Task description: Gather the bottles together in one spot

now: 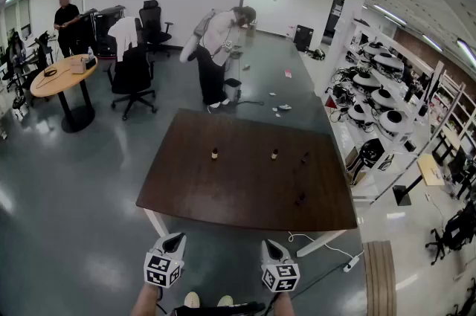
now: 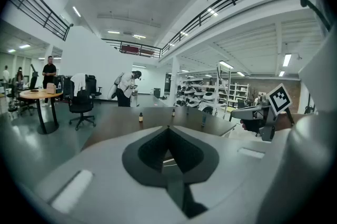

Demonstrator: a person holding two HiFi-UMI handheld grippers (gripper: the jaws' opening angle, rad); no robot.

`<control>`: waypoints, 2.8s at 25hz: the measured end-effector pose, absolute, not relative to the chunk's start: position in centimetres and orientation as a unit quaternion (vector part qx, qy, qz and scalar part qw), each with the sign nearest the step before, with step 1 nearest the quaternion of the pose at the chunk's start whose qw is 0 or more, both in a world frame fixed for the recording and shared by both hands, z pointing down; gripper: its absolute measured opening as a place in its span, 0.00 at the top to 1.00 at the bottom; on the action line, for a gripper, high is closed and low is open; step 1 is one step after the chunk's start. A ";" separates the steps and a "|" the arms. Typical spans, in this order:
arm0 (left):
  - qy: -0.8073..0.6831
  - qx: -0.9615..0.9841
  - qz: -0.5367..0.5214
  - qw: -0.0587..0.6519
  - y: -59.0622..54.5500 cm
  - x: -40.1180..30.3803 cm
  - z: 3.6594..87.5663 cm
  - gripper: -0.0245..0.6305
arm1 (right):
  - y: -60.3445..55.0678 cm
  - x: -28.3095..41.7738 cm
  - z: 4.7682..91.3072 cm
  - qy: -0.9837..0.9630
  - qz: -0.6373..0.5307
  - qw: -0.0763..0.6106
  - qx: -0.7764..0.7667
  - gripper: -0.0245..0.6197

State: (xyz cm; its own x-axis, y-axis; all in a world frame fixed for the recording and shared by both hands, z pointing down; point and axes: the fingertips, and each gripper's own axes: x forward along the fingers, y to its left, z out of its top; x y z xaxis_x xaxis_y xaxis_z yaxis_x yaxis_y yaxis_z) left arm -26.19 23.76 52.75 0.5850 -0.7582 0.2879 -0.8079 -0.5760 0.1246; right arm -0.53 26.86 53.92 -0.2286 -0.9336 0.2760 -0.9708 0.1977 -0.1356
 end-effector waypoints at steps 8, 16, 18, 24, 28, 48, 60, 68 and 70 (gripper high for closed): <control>-0.447 0.879 0.104 0.125 24.3 -25.5 53.1 0.96 | 27.2 0.3 54.5 -0.772 0.142 0.079 0.614 0.96; -0.449 0.878 0.113 0.118 24.7 -23.6 53.2 0.96 | 27.6 1.6 54.6 -0.783 0.136 0.071 0.603 0.96; -0.452 0.877 0.113 0.119 24.9 -23.2 53.0 0.96 | 27.8 2.0 54.5 -0.785 0.135 0.064 0.601 0.96; -0.463 0.872 0.113 0.110 26.1 -22.1 52.8 0.96 | 28.1 2.3 55.2 -0.801 0.130 0.069 0.581 0.96; -0.474 0.866 0.119 0.110 26.8 -22.3 52.8 0.96 | 28.0 1.9 55.3 -0.807 0.134 0.066 0.572 0.96; -0.469 0.865 0.113 0.136 15.0 -23.2 54.5 0.96 | 17.6 -0.4 56.5 -0.807 0.147 0.090 0.564 0.96; -0.463 0.867 0.102 0.151 4.9 -26.4 55.0 0.96 | 8.2 -3.4 56.1 -0.796 0.156 0.100 0.576 0.96; -0.457 0.872 0.093 0.152 1.6 -28.4 55.4 0.96 | 4.0 -5.7 56.0 -0.797 0.148 0.104 0.575 0.96; -0.455 0.872 0.094 0.153 0.8 -28.5 55.7 0.96 | 3.0 -6.0 56.0 -0.800 0.146 0.109 0.572 0.96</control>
State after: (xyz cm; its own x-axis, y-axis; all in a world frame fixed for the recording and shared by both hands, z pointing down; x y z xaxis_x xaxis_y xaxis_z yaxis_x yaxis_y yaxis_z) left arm -28.46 0.81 55.66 0.5687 -0.7648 0.3027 -0.8222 -0.5396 0.1812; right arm -5.97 2.96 55.99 -0.3217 -0.8831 0.3415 -0.9468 0.3026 -0.1095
